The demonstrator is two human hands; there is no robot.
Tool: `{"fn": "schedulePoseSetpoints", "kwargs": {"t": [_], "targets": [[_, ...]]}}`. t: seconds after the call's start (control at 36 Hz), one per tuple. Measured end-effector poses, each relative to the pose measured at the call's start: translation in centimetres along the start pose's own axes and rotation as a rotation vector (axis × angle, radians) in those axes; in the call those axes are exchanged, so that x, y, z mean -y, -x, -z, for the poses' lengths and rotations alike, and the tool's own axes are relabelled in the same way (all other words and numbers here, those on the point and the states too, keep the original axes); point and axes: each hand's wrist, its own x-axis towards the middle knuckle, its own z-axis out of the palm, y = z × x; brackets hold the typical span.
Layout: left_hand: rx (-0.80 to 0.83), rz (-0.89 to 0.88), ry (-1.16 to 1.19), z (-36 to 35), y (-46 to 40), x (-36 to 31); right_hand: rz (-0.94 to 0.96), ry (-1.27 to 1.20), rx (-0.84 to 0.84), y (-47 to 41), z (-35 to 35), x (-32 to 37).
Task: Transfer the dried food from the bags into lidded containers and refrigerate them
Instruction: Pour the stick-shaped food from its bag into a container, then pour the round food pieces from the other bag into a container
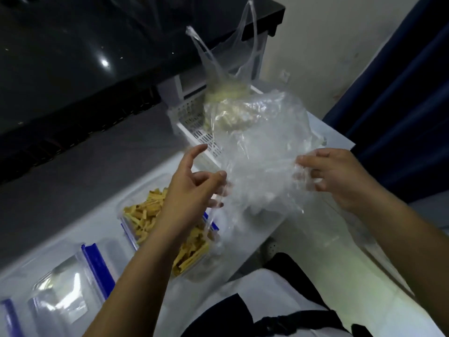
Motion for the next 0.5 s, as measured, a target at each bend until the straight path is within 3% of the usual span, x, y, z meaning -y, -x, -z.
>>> {"fn": "schedulePoseSetpoints", "kwargs": {"t": [0.17, 0.22, 0.28, 0.39, 0.5], "targets": [[-0.119, -0.220, -0.409, -3.0, -2.0, -0.5, 0.151, 0.480, -0.105, -5.5, 2.9, 0.2], [-0.112, -0.307, -0.580, -4.3, -3.0, -0.7, 0.293, 0.704, -0.112, -7.1, 3.0, 0.4], [-0.088, -0.329, -0.794, -5.9, -4.4, -0.5, 0.499, 0.848, -0.017, -8.4, 2.5, 0.7], [0.087, -0.072, -1.193, -9.1, -8.0, 1.6, 0.687, 1.301, 0.265, -10.8, 0.4, 0.0], [0.162, 0.175, -1.374, -11.1, -10.4, 4.3, 0.642, 1.557, 0.477, -13.0, -0.8, -1.7]]}}
